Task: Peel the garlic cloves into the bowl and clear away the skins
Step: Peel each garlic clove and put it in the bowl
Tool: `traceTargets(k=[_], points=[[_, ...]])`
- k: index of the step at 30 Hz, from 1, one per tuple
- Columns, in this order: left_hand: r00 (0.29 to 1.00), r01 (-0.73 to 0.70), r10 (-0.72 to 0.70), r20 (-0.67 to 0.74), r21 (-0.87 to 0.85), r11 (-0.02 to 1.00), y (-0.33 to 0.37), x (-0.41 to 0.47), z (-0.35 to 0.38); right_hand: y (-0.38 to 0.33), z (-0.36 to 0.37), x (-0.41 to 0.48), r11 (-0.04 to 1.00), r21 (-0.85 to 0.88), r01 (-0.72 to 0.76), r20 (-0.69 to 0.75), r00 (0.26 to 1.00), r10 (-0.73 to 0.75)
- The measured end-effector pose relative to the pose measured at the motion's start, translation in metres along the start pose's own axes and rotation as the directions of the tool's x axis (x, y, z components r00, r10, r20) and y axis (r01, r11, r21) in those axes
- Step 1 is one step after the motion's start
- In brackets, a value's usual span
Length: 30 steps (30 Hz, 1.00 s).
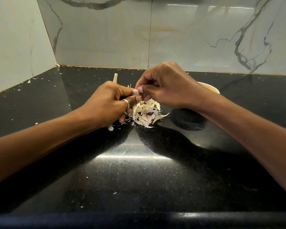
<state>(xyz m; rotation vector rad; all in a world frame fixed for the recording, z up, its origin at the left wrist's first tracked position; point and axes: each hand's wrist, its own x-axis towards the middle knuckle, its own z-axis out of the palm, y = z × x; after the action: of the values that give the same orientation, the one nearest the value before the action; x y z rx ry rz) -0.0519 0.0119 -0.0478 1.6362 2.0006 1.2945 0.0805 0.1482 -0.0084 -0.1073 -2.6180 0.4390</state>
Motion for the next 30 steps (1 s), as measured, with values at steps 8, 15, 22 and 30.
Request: traceTargets(k=[8, 15, 22, 30], points=[[0.999, 0.024, -0.025, -0.041, -0.01, 1.0, -0.001, 0.001, 0.0, -0.001, 0.011, 0.0, 1.0, -0.026, 0.001, -0.086, 0.996, -0.004], [0.996, 0.056, -0.058, -0.072, -0.026, 0.998, -0.002, 0.002, 0.0, -0.004, 0.021, 0.0, 0.999, -0.036, -0.006, -0.174, 0.985, -0.001], [0.995, 0.052, -0.058, -0.076, -0.073, 0.996, 0.0, 0.001, 0.001, -0.004, 0.026, -0.001, 0.999, -0.013, -0.04, -0.24, 0.97, 0.036], [0.997, 0.058, -0.066, -0.046, -0.141, 0.988, 0.002, 0.001, -0.001, 0.003, 0.011, 0.002, 0.98, 0.161, -0.114, -0.079, 0.989, 0.128]])
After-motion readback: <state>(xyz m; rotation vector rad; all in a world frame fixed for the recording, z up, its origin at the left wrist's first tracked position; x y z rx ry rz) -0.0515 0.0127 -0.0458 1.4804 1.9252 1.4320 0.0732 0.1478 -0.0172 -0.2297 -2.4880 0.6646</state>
